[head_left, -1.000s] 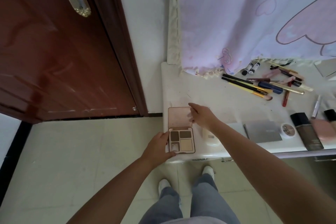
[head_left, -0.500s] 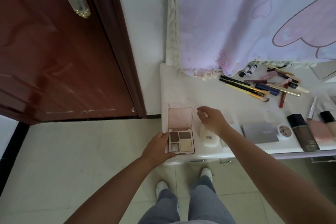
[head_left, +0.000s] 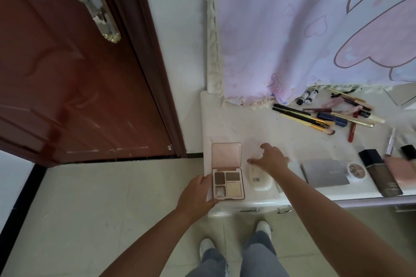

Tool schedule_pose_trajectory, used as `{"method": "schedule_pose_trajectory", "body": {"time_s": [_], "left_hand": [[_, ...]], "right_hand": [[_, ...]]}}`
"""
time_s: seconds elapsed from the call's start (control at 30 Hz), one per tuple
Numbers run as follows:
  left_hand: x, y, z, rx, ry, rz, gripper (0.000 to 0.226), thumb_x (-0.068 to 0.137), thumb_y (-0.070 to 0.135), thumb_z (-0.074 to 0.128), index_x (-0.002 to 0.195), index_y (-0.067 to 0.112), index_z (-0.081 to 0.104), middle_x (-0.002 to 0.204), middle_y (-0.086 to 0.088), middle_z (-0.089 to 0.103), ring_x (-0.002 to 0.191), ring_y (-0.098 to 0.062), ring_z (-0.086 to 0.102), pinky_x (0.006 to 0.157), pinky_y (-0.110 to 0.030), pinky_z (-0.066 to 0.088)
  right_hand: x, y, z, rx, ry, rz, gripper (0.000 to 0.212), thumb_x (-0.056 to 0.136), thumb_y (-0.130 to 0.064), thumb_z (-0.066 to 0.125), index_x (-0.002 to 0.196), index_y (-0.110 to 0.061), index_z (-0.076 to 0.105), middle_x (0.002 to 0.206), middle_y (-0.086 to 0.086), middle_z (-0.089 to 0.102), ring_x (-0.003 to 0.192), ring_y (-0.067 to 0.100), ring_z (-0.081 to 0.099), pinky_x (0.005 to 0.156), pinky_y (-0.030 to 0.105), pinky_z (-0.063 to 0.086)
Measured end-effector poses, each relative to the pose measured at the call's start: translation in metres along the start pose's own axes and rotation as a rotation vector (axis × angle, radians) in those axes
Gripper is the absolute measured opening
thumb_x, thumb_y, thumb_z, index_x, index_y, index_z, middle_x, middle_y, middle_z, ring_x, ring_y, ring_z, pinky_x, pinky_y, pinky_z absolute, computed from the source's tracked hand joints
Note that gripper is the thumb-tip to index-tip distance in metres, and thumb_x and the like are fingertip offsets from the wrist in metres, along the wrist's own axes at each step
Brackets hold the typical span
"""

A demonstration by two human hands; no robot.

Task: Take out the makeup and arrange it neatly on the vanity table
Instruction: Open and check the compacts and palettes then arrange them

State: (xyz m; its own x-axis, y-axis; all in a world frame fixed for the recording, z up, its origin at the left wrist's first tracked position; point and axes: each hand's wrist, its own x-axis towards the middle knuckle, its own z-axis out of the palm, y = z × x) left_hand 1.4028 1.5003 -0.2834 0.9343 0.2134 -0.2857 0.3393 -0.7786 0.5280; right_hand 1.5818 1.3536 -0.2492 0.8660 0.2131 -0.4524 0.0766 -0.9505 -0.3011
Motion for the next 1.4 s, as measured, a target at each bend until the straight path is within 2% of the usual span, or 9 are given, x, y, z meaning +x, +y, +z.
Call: {"method": "schedule_pose_trajectory", "body": {"time_s": [0.27,0.4,0.5,0.63,0.7,0.83,0.97,1.23,1.4], "left_hand": [[0.002,0.016,-0.019,-0.078,0.047,0.066,0.061,0.089,0.034,0.054,0.142,0.016,0.028,0.134,-0.003,0.043,0.121,-0.013,0.042,0.098,-0.019,0.032],[0.023,0.055,-0.039,-0.102,0.062,0.144,0.075,0.083,0.040,0.061,0.144,0.018,0.023,0.142,-0.002,0.034,0.128,-0.016,0.036,0.100,-0.023,0.031],[0.034,0.088,-0.051,-0.064,0.204,0.273,0.075,0.076,0.040,0.067,0.136,0.015,0.031,0.139,0.000,0.032,0.122,-0.015,0.037,0.092,-0.016,0.027],[0.041,0.116,-0.065,0.014,0.395,0.380,0.049,0.085,0.036,0.058,0.124,0.010,0.043,0.126,-0.005,0.044,0.108,-0.017,0.048,0.082,-0.016,0.037],[0.046,0.122,-0.078,0.048,0.419,0.391,0.049,0.090,0.037,0.052,0.129,0.009,0.042,0.130,-0.006,0.045,0.113,-0.019,0.048,0.089,-0.021,0.038],[0.051,0.128,-0.116,0.144,0.439,0.456,0.049,0.091,0.040,0.050,0.127,0.008,0.044,0.124,-0.009,0.052,0.107,-0.023,0.053,0.085,-0.028,0.041],[0.045,0.136,-0.161,0.219,0.536,0.530,0.045,0.088,0.037,0.056,0.116,0.003,0.052,0.108,-0.013,0.057,0.090,-0.028,0.057,0.071,-0.032,0.043],[0.030,0.172,-0.271,0.393,0.590,0.533,0.045,0.089,0.040,0.052,0.121,0.009,0.046,0.117,-0.008,0.051,0.094,-0.027,0.055,0.077,-0.032,0.039],[0.023,0.175,-0.307,0.338,0.518,0.513,0.038,0.090,0.037,0.053,0.118,0.011,0.047,0.106,-0.002,0.053,0.089,-0.023,0.056,0.071,-0.026,0.038]], "right_hand": [[-0.017,0.007,-0.022,0.316,0.145,-0.111,0.042,0.079,-0.026,0.069,0.113,-0.004,0.063,0.115,0.013,0.063,0.107,0.023,0.055,0.091,0.026,0.038],[-0.035,0.007,-0.051,0.659,0.208,-0.084,0.024,0.075,-0.018,0.072,0.095,-0.003,0.071,0.090,0.009,0.070,0.079,0.017,0.059,0.078,0.030,0.050],[-0.046,-0.002,-0.075,0.845,0.252,-0.095,0.009,0.075,-0.016,0.073,0.078,-0.008,0.070,0.070,-0.002,0.064,0.067,0.013,0.057,0.064,0.024,0.046],[-0.061,-0.015,-0.104,1.038,0.133,-0.080,0.017,0.082,-0.018,0.067,0.072,-0.006,0.061,0.069,0.009,0.059,0.058,0.016,0.054,0.058,0.026,0.049],[-0.069,-0.023,-0.118,0.989,0.038,-0.039,0.021,0.088,-0.023,0.057,0.076,-0.007,0.052,0.062,0.008,0.048,0.043,0.013,0.043,0.044,0.018,0.038],[-0.075,-0.044,-0.142,0.831,0.041,-0.028,0.031,0.093,-0.027,0.038,0.065,-0.013,0.037,0.056,0.004,0.032,0.041,0.013,0.026,0.042,0.019,0.020],[-0.083,-0.067,-0.168,0.887,0.061,-0.123,0.030,0.093,-0.023,0.037,0.064,-0.017,0.034,0.055,0.004,0.031,0.039,0.013,0.025,0.037,0.016,0.020],[-0.107,-0.111,-0.235,1.046,0.099,-0.409,0.031,0.092,-0.022,0.039,0.063,-0.015,0.034,0.052,0.001,0.026,0.034,0.009,0.018,0.036,0.017,0.015],[-0.115,-0.124,-0.243,1.087,0.183,-0.590,0.032,0.095,-0.022,0.042,0.065,-0.012,0.039,0.053,0.001,0.034,0.034,0.008,0.027,0.037,0.018,0.024]]}}
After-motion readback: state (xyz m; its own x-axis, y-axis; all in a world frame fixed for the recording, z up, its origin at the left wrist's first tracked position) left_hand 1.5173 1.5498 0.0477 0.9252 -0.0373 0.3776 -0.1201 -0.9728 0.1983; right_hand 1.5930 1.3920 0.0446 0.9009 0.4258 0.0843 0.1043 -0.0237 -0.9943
